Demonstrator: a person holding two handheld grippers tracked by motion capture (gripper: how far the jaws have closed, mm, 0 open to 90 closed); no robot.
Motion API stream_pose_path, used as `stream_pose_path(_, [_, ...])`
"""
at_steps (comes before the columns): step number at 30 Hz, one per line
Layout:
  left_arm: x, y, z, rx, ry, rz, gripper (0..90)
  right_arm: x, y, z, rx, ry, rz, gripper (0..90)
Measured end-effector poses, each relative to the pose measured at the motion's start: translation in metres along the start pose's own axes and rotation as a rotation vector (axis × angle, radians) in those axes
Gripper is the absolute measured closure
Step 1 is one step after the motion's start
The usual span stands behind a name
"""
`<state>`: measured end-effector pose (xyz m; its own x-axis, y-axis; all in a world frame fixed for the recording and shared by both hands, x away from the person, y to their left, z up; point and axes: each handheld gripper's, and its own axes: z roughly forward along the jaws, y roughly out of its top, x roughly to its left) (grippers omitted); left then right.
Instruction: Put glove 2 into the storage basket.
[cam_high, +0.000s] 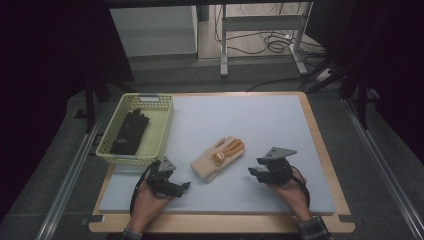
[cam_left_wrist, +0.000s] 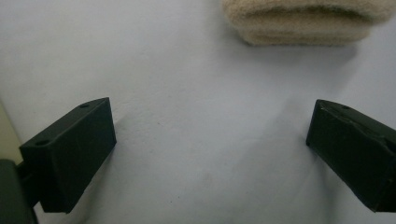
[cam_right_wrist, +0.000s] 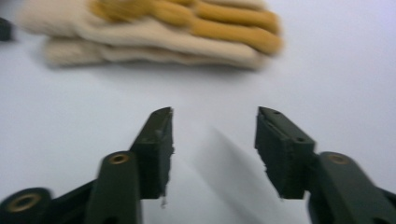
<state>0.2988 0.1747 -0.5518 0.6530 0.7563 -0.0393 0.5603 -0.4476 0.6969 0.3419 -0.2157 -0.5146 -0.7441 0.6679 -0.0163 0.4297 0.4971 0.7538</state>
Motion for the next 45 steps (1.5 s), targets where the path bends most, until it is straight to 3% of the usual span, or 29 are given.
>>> stream_pose_path(8, [0.0, 0.0, 0.0, -0.001, -0.001, -0.001, 1.5, -0.027, -0.022, -0.004, 0.032, -0.091, 0.012, 25.0])
stream_pose_path(10, [0.0, 0.0, 0.0, -0.001, 0.0, -0.001, 1.5, -0.033, -0.024, -0.003, 0.028, -0.066, 0.055, 24.5])
stream_pose_path(14, [0.0, 0.0, 0.0, -0.001, -0.001, -0.002, 1.5, -0.03, -0.024, -0.002, 0.041, -0.091, 0.027, 23.6])
stream_pose_path(25, [-0.004, 0.003, -0.001, 0.008, 0.001, -0.012, 2.7, -0.031, -0.024, -0.002, 0.041, -0.085, 0.034, 23.5])
stream_pose_path(28, [-0.008, 0.01, 0.0, 0.015, -0.021, 0.005, 2.3, -0.031, -0.024, -0.002, 0.041, -0.085, 0.034, 23.5])
stream_pose_path(34, [-0.011, 0.029, -0.005, -0.003, -0.069, -0.01, 1.2, -0.031, -0.024, -0.002, 0.041, -0.086, 0.034, 23.5])
stream_pose_path(45, [-0.023, 0.074, 0.005, 0.017, -0.116, 0.048, 0.0, -0.03, -0.024, -0.002, 0.04, -0.089, 0.033, 23.4])
